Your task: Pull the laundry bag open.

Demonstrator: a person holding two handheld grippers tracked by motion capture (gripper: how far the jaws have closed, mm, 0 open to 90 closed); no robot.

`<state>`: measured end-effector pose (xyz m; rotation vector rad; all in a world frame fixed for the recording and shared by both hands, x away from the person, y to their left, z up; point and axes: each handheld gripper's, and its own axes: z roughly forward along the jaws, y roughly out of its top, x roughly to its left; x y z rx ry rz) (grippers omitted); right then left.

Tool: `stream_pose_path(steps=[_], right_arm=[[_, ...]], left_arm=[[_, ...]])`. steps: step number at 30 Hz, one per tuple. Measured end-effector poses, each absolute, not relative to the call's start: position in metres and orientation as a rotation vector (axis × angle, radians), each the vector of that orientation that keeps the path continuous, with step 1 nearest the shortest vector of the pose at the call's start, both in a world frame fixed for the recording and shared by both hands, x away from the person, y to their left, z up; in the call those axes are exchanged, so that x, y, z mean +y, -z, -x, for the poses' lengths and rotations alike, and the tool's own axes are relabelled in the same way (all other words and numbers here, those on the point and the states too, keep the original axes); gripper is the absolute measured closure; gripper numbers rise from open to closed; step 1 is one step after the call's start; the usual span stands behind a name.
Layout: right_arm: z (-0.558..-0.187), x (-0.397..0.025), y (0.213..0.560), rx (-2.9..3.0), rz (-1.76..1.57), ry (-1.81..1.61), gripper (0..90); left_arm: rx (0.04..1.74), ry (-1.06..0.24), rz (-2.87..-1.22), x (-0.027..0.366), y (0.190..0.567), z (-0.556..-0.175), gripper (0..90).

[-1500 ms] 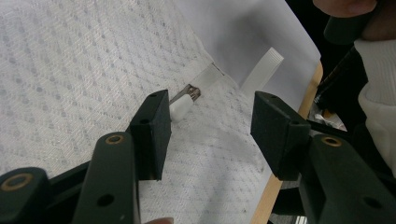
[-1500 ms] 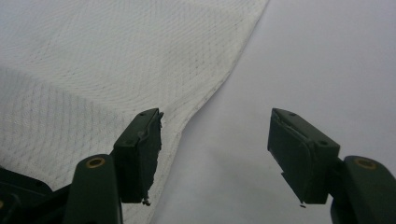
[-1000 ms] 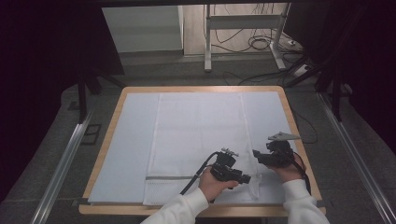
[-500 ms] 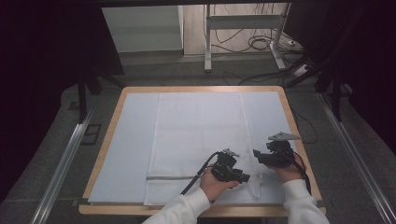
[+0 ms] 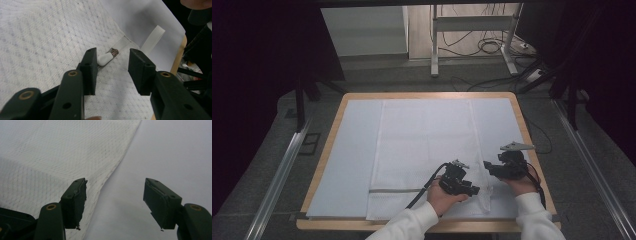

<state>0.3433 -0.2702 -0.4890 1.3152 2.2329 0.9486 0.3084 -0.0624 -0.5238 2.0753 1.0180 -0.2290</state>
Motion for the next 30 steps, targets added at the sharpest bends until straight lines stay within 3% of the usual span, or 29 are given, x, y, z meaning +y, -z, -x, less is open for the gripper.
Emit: stream_pose_path(steps=[8, 23, 30], right_arm=[[-0.343, -0.273, 0.488, 2.223, -1.324, -0.956, 34.3], [-0.343, -0.275, 0.486, 2.205, -1.334, -0.964, 34.3], [-0.343, -0.275, 0.485, 2.202, -1.336, -0.968, 34.3]], left_arm=[[1.018, 0.247, -2.073, -0.066, 0.525, -0.309, 56.7], [0.988, 0.118, -2.157, -0.075, 0.522, -0.307, 66.1], [0.977, 0.059, -2.178, -0.076, 0.522, -0.306, 76.6]])
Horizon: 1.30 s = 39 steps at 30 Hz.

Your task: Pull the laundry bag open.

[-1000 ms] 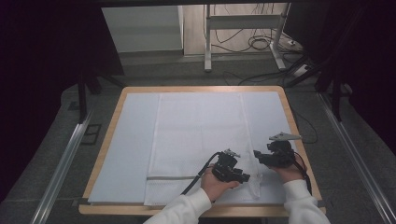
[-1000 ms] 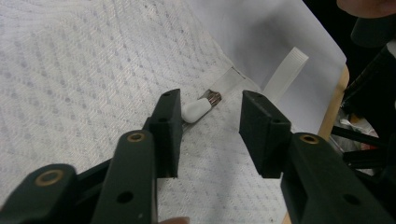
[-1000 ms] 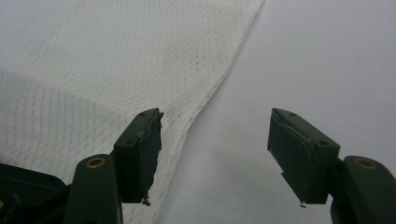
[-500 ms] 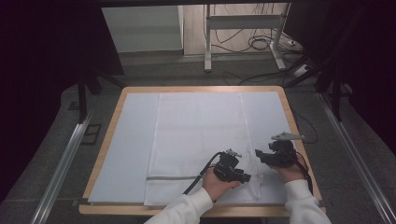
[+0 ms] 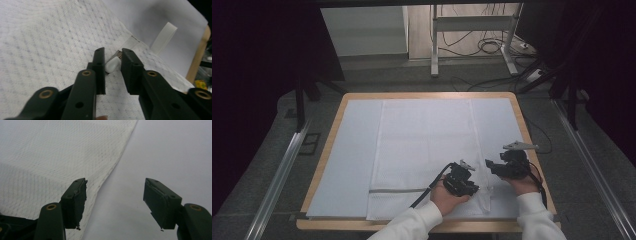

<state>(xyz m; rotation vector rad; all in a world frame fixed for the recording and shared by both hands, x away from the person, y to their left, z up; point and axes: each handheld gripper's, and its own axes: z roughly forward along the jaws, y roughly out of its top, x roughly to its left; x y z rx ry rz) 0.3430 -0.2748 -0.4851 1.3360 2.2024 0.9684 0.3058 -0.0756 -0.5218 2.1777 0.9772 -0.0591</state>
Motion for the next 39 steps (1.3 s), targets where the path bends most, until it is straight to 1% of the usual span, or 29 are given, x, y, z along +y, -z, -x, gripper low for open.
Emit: stream_pose_path(steps=[2, 5, 9, 12, 14, 16, 20, 25, 28, 31, 39], right_arm=[[-0.343, -0.275, 0.485, 2.203, -1.336, -0.969, 34.3], [-0.343, -0.275, 0.485, 2.203, -1.336, -0.969, 34.3], [-0.343, -0.274, 0.485, 2.204, -1.334, -0.968, 34.3], [-0.343, -0.274, 0.485, 2.204, -1.333, -0.969, 34.3], [-0.343, -0.274, 0.484, 2.202, -1.333, -0.970, 34.3], [-0.343, -0.274, 0.484, 2.201, -1.334, -0.972, 34.3], [-0.343, -0.275, 0.484, 2.201, -1.334, -0.972, 34.3], [-0.343, -0.275, 0.484, 2.202, -1.335, -0.969, 34.3], [-0.343, -0.275, 0.484, 2.203, -1.335, -0.968, 34.3], [-0.343, -0.276, 0.484, 2.199, -1.337, -0.970, 34.3], [-0.343, -0.277, 0.484, 2.196, -1.340, -0.973, 34.3]], left_arm=[[0.977, 0.058, -2.178, -0.076, 0.522, -0.306, 76.7], [0.961, 0.010, -2.194, -0.079, 0.521, -0.302, 76.6], [0.943, -0.024, -2.211, -0.082, 0.521, -0.300, 73.9], [0.924, -0.071, -2.226, -0.084, 0.521, -0.297, 74.7], [0.896, -0.128, -2.249, -0.086, 0.521, -0.293, 75.8], [0.890, -0.136, -2.252, -0.086, 0.521, -0.292, 76.3], [0.903, -0.086, -2.233, -0.083, 0.521, -0.296, 78.1], [0.944, 0.018, -2.187, -0.077, 0.522, -0.302, 79.4], [0.947, 0.030, -2.179, -0.077, 0.521, -0.302, 80.4], [0.950, 0.073, -2.167, -0.076, 0.521, -0.303, 83.8], [0.947, 0.087, -2.174, -0.078, 0.523, -0.302, 81.7]])
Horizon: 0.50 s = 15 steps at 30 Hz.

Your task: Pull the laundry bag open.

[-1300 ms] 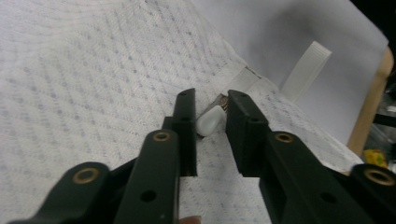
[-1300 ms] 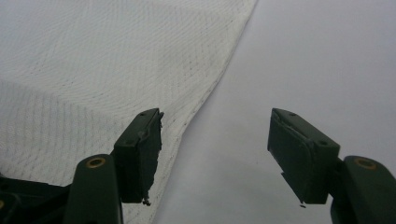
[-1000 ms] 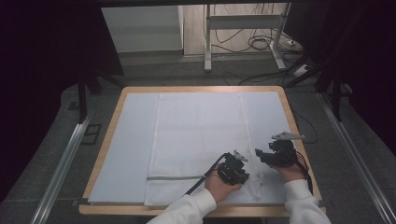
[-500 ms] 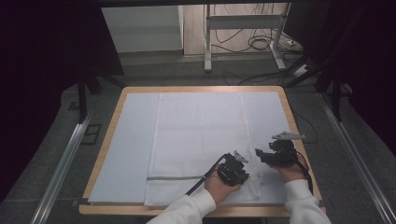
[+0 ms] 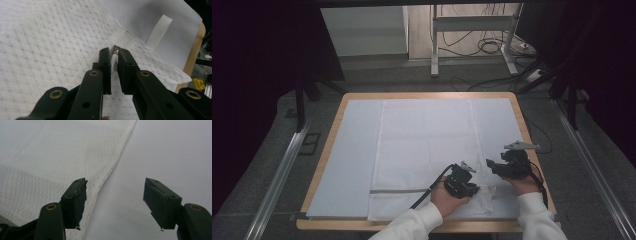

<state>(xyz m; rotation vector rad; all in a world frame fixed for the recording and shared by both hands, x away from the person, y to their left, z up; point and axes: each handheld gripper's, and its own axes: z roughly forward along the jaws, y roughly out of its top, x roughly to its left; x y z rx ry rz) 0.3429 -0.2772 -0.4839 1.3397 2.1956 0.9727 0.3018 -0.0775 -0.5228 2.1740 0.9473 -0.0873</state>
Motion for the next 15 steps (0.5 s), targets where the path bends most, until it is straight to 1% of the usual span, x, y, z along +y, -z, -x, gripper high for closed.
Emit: stream_pose_path(steps=[2, 4, 6, 8, 10, 13, 15], right_arm=[[-0.3429, -0.2771, 0.4839, 2.196, -1.339, -0.972, 34.3], [-0.3431, -0.2770, 0.4839, 2.195, -1.340, -0.972, 34.3], [-0.3432, -0.2768, 0.4840, 2.195, -1.341, -0.971, 34.3], [-0.3430, -0.2766, 0.4839, 2.195, -1.340, -0.971, 34.3], [-0.3428, -0.2764, 0.4836, 2.195, -1.340, -0.971, 34.3], [-0.3427, -0.2767, 0.4833, 2.192, -1.339, -0.972, 34.3], [-0.3426, -0.2772, 0.4831, 2.191, -1.339, -0.973, 34.3]], left_arm=[[0.942, 0.101, -2.176, -0.0787, 0.5225, -0.3012, 79.3], [0.938, 0.088, -2.182, -0.0803, 0.5220, -0.3001, 77.9], [0.933, 0.052, -2.197, -0.0826, 0.5217, -0.2981, 78.8], [0.911, -0.019, -2.228, -0.0860, 0.5210, -0.2946, 81.2], [0.891, -0.051, -2.242, -0.0877, 0.5205, -0.2929, 82.3], [0.887, -0.049, -2.240, -0.0868, 0.5205, -0.2934, 83.9], [0.894, -0.014, -2.223, -0.0848, 0.5207, -0.2952, 85.5]])
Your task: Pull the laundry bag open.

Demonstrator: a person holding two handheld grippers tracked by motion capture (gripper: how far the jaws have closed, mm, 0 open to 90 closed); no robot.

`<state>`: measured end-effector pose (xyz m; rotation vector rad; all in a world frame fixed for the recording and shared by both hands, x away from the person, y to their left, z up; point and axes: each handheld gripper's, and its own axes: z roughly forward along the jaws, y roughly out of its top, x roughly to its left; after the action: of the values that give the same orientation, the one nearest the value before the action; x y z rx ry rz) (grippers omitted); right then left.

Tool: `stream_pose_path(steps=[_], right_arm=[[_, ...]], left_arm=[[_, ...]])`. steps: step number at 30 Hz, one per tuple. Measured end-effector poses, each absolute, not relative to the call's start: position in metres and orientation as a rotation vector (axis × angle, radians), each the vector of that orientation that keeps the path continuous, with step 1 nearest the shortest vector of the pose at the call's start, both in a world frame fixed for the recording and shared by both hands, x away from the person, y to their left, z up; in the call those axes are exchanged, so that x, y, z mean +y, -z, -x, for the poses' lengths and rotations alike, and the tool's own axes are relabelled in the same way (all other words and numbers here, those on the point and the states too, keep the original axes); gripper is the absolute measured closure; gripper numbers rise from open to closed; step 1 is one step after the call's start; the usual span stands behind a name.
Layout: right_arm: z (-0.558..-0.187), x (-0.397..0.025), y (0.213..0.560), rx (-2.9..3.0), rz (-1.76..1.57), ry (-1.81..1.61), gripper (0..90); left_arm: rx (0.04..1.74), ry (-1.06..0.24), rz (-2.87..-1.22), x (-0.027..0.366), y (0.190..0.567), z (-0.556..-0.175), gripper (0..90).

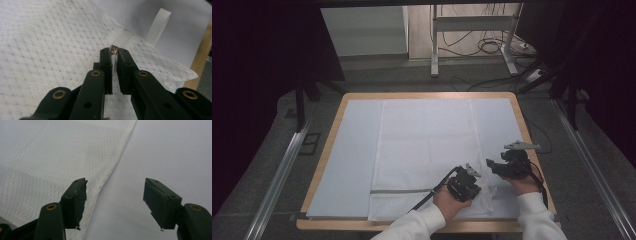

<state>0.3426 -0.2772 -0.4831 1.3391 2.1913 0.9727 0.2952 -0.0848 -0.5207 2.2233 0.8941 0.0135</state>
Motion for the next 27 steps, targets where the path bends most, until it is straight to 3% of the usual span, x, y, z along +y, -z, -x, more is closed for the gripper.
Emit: stream_pose_path(steps=[11, 27], right_arm=[[-0.342, -0.281, 0.483, 2.184, -1.346, -0.974, 34.3], [-0.338, -0.286, 0.474, 2.185, -1.408, -1.085, 31.1]], left_arm=[[0.886, 0.051, -2.197, -0.080, 0.519, -0.299, 86.9], [0.860, 0.104, -2.138, -0.042, 0.493, -0.304, 86.9]])
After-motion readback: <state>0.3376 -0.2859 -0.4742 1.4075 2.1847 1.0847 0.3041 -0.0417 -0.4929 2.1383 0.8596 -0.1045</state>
